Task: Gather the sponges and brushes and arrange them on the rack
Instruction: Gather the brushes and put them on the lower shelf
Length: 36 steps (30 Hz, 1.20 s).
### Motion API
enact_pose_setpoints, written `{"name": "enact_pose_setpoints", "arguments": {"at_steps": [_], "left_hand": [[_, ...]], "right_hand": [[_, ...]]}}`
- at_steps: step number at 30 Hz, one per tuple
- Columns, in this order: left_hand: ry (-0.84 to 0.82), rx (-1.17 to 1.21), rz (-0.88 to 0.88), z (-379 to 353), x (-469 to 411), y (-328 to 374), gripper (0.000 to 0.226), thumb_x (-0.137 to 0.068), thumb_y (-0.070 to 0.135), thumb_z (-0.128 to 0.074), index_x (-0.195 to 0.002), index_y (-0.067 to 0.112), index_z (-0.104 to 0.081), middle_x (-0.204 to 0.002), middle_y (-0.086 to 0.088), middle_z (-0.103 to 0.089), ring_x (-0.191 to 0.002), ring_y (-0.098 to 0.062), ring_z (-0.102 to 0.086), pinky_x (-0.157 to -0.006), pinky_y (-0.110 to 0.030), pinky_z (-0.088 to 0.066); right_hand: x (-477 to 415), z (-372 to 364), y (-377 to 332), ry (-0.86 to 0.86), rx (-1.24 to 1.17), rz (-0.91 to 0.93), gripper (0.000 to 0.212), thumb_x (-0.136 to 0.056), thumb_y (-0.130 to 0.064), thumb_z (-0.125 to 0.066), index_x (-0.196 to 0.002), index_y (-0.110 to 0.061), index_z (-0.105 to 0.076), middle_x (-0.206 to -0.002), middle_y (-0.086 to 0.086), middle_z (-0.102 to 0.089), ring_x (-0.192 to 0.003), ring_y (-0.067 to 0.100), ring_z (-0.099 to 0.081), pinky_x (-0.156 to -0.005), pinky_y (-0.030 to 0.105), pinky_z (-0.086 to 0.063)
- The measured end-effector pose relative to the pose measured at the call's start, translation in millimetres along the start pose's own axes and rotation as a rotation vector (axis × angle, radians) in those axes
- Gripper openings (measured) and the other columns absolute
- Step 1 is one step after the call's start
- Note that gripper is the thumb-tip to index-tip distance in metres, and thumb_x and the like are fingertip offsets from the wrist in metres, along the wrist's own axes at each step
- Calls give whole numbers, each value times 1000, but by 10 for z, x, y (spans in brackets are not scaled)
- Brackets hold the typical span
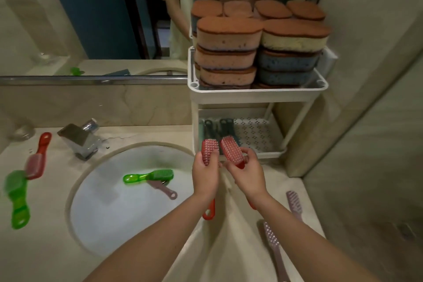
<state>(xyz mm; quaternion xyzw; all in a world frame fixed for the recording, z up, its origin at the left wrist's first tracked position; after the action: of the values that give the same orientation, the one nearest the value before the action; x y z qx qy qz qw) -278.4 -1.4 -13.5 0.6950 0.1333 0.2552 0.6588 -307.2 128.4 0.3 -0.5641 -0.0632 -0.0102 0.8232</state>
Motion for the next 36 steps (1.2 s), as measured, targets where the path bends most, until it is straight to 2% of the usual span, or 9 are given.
{"name": "enact_pose_setpoints", "arguments": {"at_steps": [2, 5, 8, 13, 15, 19, 28, 31, 36], "left_hand": [[-44, -21, -20, -210, -42, 76, 12, -96, 32, -53, -98, 22, -59, -86, 0, -65, -80, -20, -62, -71, -37, -50], [-137, -3, 53, -499, -165, 179, 15, -98, 29, -44, -98, 18, -53, -74, -4, -56, -60, -21, -55, -52, -31, -44], [-161, 61, 274, -738, -341, 253, 27, -98, 29, -39, -111, 9, -52, -77, -11, -58, -52, -18, -56, -43, -26, -48], [-173, 55, 397, -1065, -681, 282, 26, -96, 33, -46, -99, 11, -60, -104, -20, -68, -84, -32, -69, -82, -47, -58], [-157, 6, 383, -1170, -796, 308, 25, -94, 33, -48, -86, 14, -62, -91, -16, -70, -85, -32, -68, -86, -48, -57], [-196, -1, 451, -1382, -962, 327, 30, -95, 38, -49, -85, 14, -64, -81, -11, -69, -86, -31, -67, -88, -50, -55], [-235, 190, 624, -1610, -1190, 243, 23, -96, 31, -54, -86, 13, -63, -71, -9, -64, -71, -25, -61, -83, -39, -55], [-219, 216, 621, -1607, -1283, 165, 24, -97, 33, -52, -87, 14, -62, -69, -7, -62, -69, -23, -59, -75, -35, -54], [-212, 249, 649, -1620, -1329, 106, 33, -97, 26, -52, -125, 9, -59, -111, -15, -62, -112, -31, -57, -104, -44, -45]], "right_hand": [[-104, 174, 22, 15, -16, -17, 41, -79, -22, -72, -114, -25, -51, -87, -5, -67, -67, 12, -62, -58, 30, -49], [-288, 379, -6, 7, -53, -61, 38, -81, -10, -67, -113, -19, -50, -84, 1, -66, -59, 15, -59, -52, 28, -45], [-516, 512, -51, -16, -47, -103, 35, -80, -8, -66, -113, -12, -54, -93, 5, -66, -77, 21, -63, -65, 30, -48], [-866, 632, -86, -69, -32, -226, 15, -86, -4, -57, -99, -11, -61, -83, 13, -65, -71, 26, -62, -64, 33, -51], [-994, 659, -58, -48, -84, -244, 11, -94, -17, -54, -98, -10, -61, -75, 15, -63, -56, 25, -58, -53, 33, -49], [-1274, 645, 16, -41, -89, -248, 49, -90, -61, -49, -105, -17, -66, -91, 8, -71, -82, 27, -68, -75, 39, -57], [-1615, 588, 78, -64, 6, -321, 45, -97, -55, -38, -113, -21, -62, -115, 5, -67, -104, 26, -63, -97, 43, -50], [-1669, 584, 168, -65, 1, -336, 30, -95, -54, -40, -93, -32, -60, -111, 6, -68, -102, 26, -63, -96, 45, -50], [-1744, 528, 244, -121, 29, -334, 28, -101, -26, -38, -110, -18, -63, -111, 8, -67, -102, 25, -62, -96, 41, -50]]}}
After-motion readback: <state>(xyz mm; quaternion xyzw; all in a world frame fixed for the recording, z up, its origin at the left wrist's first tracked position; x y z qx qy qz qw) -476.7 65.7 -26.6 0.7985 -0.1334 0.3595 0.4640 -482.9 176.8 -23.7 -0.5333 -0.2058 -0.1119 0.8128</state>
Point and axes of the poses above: each hand's wrist, its own x-axis away from the middle knuckle, its own z-axis out of the back of the hand, y = z × x, the point moved 5 cm from there along -x, towards the middle knuckle
